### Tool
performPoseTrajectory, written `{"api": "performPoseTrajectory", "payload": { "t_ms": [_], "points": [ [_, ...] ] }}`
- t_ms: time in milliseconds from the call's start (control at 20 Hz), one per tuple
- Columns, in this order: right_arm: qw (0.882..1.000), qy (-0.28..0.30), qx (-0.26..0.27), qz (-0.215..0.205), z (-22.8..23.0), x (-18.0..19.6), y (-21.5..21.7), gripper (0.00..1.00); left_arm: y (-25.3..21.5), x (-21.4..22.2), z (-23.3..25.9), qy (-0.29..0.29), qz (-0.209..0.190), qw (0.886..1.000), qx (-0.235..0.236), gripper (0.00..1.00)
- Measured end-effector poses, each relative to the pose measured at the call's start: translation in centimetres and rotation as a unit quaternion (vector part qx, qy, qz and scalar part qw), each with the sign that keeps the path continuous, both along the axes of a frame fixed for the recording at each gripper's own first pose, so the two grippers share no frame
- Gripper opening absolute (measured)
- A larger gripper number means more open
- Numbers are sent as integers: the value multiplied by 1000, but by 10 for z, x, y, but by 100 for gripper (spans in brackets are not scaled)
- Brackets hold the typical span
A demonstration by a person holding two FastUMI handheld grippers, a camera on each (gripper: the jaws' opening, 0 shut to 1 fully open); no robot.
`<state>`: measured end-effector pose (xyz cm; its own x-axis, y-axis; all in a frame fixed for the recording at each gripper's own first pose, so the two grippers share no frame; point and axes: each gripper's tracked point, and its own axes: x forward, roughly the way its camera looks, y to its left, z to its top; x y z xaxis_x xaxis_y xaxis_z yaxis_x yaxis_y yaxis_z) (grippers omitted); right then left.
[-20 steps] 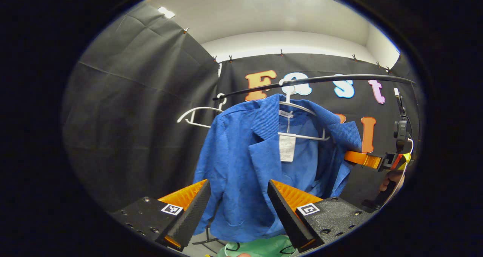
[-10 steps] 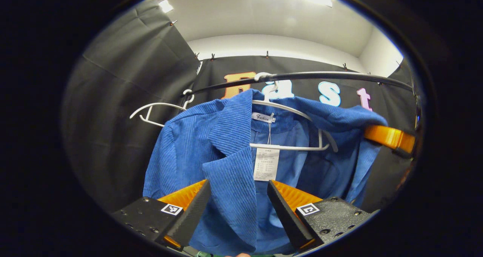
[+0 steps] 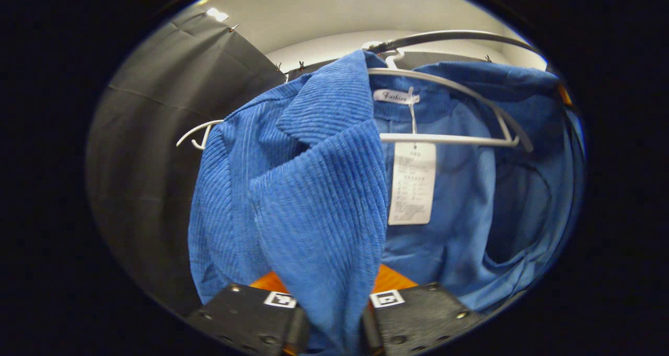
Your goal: Grasp the clothes on the hanger with both hands and then place them into the laundry hamper below.
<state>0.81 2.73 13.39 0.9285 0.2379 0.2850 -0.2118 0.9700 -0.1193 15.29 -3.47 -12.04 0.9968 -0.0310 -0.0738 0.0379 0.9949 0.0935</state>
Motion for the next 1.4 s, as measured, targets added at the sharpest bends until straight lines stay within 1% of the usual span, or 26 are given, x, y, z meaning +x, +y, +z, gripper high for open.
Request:
{"api": "performPoseTrajectory", "payload": {
  "t_ms": [50,100,150,350,400,550,650,700,800,850,1000,1200,1300,1400],
  "points": [
    [1000,2,0,-2,-2,0,-4,7,3,-9,5,-2,-11,1000,4,14],
    [1000,3,3,-3,-3,1,-5,7,1,-9,7,-2,-30,1000,2,10],
    [1000,4,5,-3,-5,3,-5,7,2,-18,15,-6,-41,999,4,7],
    [1000,2,6,-10,-8,12,-5,7,26,-50,78,-59,-39,996,55,5],
    [1000,2,8,-8,-9,14,-4,7,33,-53,91,-68,-31,995,68,5],
    [1000,3,10,-8,-11,14,-2,7,67,-54,135,-89,2,991,104,10],
    [1000,1,10,-12,-13,17,-3,7,94,-54,179,-110,31,983,141,11],
    [1000,1,11,-15,-14,19,-3,7,105,-52,197,-121,41,980,152,11],
    [1000,4,18,-17,-18,23,-3,7,123,-46,224,-129,49,978,157,10],
    [1000,7,21,-15,-20,26,-2,7,129,-41,235,-127,49,978,155,10],
    [1000,14,20,-16,-25,33,3,7,136,-21,261,-105,32,981,163,10],
    [1000,17,13,-13,-29,37,13,7,140,22,304,-115,11,978,174,10],
    [1000,16,8,-12,-29,38,18,7,147,45,314,-111,-1,978,177,10],
    [1000,19,9,-10,-31,39,20,7,155,67,314,-109,-12,974,200,10]
  ]
}}
